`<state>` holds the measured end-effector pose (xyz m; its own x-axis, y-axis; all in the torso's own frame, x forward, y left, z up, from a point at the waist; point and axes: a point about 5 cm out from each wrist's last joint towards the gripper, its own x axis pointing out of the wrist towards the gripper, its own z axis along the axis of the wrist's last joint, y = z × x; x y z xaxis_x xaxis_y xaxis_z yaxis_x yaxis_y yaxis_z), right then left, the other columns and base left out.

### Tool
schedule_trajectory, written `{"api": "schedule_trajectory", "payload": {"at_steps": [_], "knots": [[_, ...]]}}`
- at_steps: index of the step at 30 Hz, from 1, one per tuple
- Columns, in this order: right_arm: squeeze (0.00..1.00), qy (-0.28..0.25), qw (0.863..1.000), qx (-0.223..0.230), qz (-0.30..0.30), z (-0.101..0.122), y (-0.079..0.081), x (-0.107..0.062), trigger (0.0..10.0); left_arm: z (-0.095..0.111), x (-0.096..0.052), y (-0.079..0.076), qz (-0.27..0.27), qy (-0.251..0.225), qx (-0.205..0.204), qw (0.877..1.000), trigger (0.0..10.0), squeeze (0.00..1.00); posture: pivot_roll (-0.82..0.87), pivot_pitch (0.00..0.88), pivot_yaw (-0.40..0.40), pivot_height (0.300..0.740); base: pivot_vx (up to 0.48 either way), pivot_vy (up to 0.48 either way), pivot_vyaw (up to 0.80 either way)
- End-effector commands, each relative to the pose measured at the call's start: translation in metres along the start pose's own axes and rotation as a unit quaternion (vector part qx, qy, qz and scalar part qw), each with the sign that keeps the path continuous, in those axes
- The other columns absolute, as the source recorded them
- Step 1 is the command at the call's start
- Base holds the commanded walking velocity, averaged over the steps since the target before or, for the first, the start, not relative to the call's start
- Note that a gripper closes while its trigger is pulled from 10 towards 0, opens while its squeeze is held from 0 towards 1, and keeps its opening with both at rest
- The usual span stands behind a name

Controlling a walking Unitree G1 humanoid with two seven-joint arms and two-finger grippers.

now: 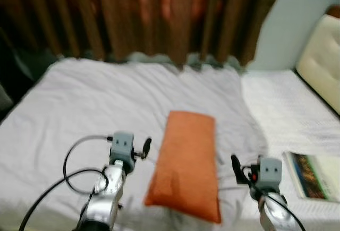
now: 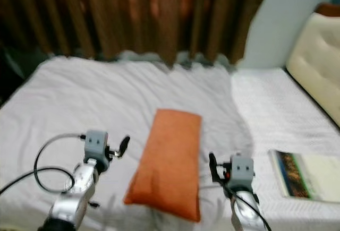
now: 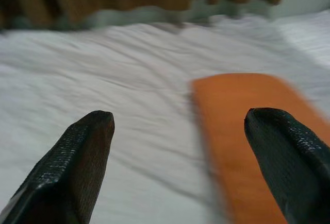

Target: Clean up the room

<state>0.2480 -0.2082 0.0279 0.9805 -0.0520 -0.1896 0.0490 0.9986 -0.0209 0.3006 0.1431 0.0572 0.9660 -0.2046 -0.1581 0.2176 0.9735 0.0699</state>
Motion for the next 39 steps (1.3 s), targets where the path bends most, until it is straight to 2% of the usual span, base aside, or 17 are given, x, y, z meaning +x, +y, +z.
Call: {"api": "schedule_trajectory", "payload": {"at_steps": [1, 4, 22, 25, 27, 29, 30, 31, 32, 33, 35, 36, 37, 38, 39], "knots": [[0.0, -0.005, 1.0, 0.001, 0.007, 0.003, 0.006, 0.003, 10.0, -0.005, 0.0, 0.006, 0.006, 0.021, 0.02, 1.0, 10.0, 0.0, 0.0, 0.037, -0.012, 0.74, 0.0, 0.0, 0.0], [0.0, -0.004, 1.0, 0.008, 0.0, 0.002, 0.004, 0.001, 10.0, -0.003, 0.001, 0.008, 0.006, 0.016, 0.026, 1.0, 10.0, 0.0, -0.01, 0.04, -0.008, 0.74, 0.0, 0.0, 0.0], [0.0, -0.007, 1.0, 0.012, -0.009, 0.0, 0.002, -0.003, 10.0, -0.005, 0.004, 0.003, -0.012, 0.021, 0.017, 1.0, 10.0, 0.0, -0.02, 0.056, 0.007, 0.74, 0.274, -0.39, 0.0], [0.0, -0.002, 0.999, 0.027, -0.033, 0.001, -0.005, -0.001, 10.0, -0.007, 0.007, 0.002, -0.013, 0.029, 0.011, 0.999, 10.0, 0.0, -0.02, 0.072, 0.009, 0.74, 0.3, -0.371, 0.0], [0.0, 0.011, 0.996, 0.057, -0.069, 0.002, -0.015, 0.008, 10.0, -0.009, 0.017, 0.004, -0.009, 0.057, -0.014, 0.998, 10.0, 0.0, -0.03, 0.161, 0.021, 0.74, 0.18, -0.157, 0.0], [0.0, 0.011, 0.996, 0.057, -0.069, 0.002, -0.015, 0.008, 10.0, -0.009, 0.017, 0.004, -0.009, 0.057, -0.014, 0.998, 10.0, 0.0, -0.03, 0.161, 0.021, 0.74, 0.0, 0.0, 0.0], [0.0, 0.021, 0.994, 0.072, -0.082, 0.001, -0.017, 0.015, 10.0, -0.009, 0.023, 0.007, -0.002, 0.075, -0.032, 0.997, 10.0, 0.0, -0.03, 0.192, 0.022, 0.74, 0.0, 0.0, 0.0], [0.0, 0.033, 0.991, 0.095, -0.085, 0.0, -0.015, 0.025, 10.0, -0.004, 0.031, 0.013, 0.011, 0.086, -0.051, 0.995, 10.0, 0.0, -0.03, 0.251, 0.035, 0.74, 0.0, 0.0, 0.0], [0.0, 0.033, 0.991, 0.095, -0.085, 0.0, -0.015, 0.025, 10.0, -0.004, 0.031, 0.013, 0.011, 0.086, -0.051, 0.995, 10.0, 0.0, -0.03, 0.251, 0.035, 0.74, 0.0, 0.0, 0.0], [0.0, 0.043, 0.989, 0.116, -0.083, 0.002, -0.01, 0.034, 10.0, 0.002, 0.037, 0.02, 0.025, 0.091, -0.069, 0.993, 10.0, 0.0, -0.01, 0.332, 0.039, 0.74, 0.0, 0.0, 0.0], [0.0, 0.049, 0.987, 0.128, -0.08, 0.004, -0.007, 0.04, 10.0, 0.007, 0.041, 0.024, 0.034, 0.091, -0.08, 0.992, 10.0, 0.0, -0.01, 0.332, 0.039, 0.74, 0.0, 0.0, 0.0], [0.0, 0.047, 0.986, 0.143, -0.074, 0.008, -0.003, 0.045, 10.0, 0.013, 0.043, 0.03, 0.046, 0.09, -0.086, 0.991, 10.0, 0.0, 0.01, 0.41, 0.049, 0.74, 0.0, 0.0, 0.0], [0.0, 0.047, 0.986, 0.143, -0.074, 0.008, -0.003, 0.045, 10.0, 0.013, 0.043, 0.03, 0.046, 0.09, -0.086, 0.991, 10.0, 0.0, 0.01, 0.41, 0.049, 0.74, 0.0, 0.0, 0.0], [0.0, 0.048, 0.983, 0.158, -0.075, 0.012, 0.002, 0.051, 10.0, 0.019, 0.047, 0.033, 0.052, 0.084, -0.117, 0.988, 10.0, 0.0, 0.01, 0.467, 0.045, 0.74, 0.0, 0.0, 0.0], [0.0, 0.048, 0.983, 0.158, -0.075, 0.012, 0.002, 0.051, 10.0, 0.019, 0.047, 0.033, 0.052, 0.084, -0.117, 0.988, 10.0, 0.0, 0.01, 0.467, 0.045, 0.74, 0.0, 0.0, 0.0]]}}
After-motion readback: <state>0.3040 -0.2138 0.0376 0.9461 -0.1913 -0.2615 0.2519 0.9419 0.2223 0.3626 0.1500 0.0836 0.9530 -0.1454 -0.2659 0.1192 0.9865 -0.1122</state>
